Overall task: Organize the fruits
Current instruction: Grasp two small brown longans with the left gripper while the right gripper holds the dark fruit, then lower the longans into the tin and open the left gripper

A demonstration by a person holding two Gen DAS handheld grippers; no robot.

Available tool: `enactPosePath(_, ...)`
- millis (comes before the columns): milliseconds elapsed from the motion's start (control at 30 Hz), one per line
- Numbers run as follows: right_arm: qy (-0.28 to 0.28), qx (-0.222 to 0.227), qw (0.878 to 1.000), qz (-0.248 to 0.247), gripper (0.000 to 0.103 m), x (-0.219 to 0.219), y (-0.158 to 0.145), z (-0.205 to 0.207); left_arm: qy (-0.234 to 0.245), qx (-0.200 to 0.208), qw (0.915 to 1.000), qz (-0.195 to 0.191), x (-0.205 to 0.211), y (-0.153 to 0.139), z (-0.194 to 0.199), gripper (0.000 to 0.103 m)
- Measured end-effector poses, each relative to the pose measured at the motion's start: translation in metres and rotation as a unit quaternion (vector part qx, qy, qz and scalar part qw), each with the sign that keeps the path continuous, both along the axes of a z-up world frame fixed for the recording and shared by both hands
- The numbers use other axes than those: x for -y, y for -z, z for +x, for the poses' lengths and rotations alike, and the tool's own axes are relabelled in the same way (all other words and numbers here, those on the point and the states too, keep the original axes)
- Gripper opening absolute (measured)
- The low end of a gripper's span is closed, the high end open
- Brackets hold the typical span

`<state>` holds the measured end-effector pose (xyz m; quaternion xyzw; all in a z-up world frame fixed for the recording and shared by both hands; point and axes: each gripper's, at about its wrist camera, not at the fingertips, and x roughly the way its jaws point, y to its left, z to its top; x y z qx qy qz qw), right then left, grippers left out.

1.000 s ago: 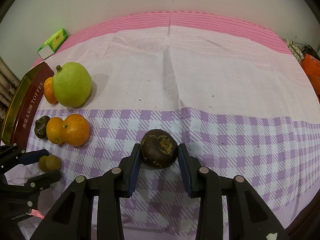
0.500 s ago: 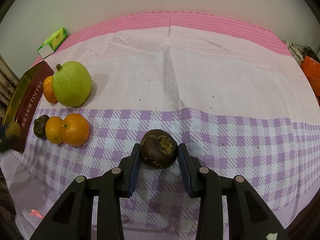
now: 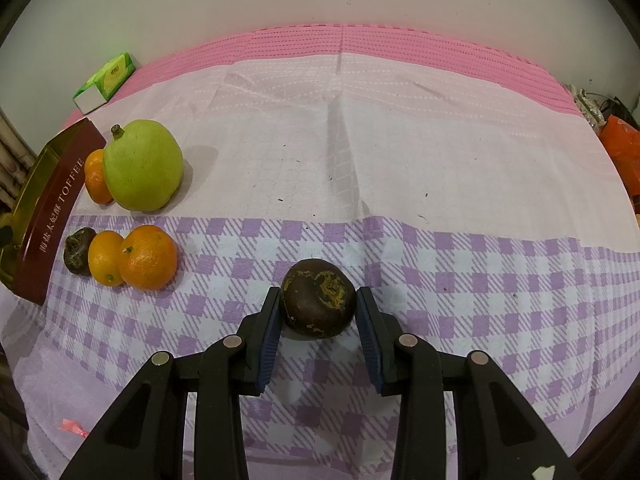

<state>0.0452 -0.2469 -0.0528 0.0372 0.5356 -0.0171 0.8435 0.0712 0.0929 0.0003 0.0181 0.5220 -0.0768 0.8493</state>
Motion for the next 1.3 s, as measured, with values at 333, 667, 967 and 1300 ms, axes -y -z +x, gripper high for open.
enactPosePath(333,0.0,0.0,1.0,-0.002,0.034,-0.001,0.0,0.0,-0.032,-0.046,0.9982,0.019,-0.014,0.031,0.009,0.043)
enactPosePath(667,0.0,0.0,1.0,-0.002,0.034,-0.001,0.0,0.0,-0.036,-0.043,0.9978,0.034,-0.014,0.038,0.018,0.043)
enactPosePath(967,-0.001,0.001,1.0,-0.006,0.034,-0.002,0.0,0.001,-0.035,-0.039,0.9977,0.043,-0.018,0.041,0.024,0.043)
enactPosePath(1300,-0.002,0.001,1.0,-0.008,0.034,-0.003,0.0,0.001,-0.032,-0.04,0.9977,0.044,-0.013,0.044,0.022,0.045)
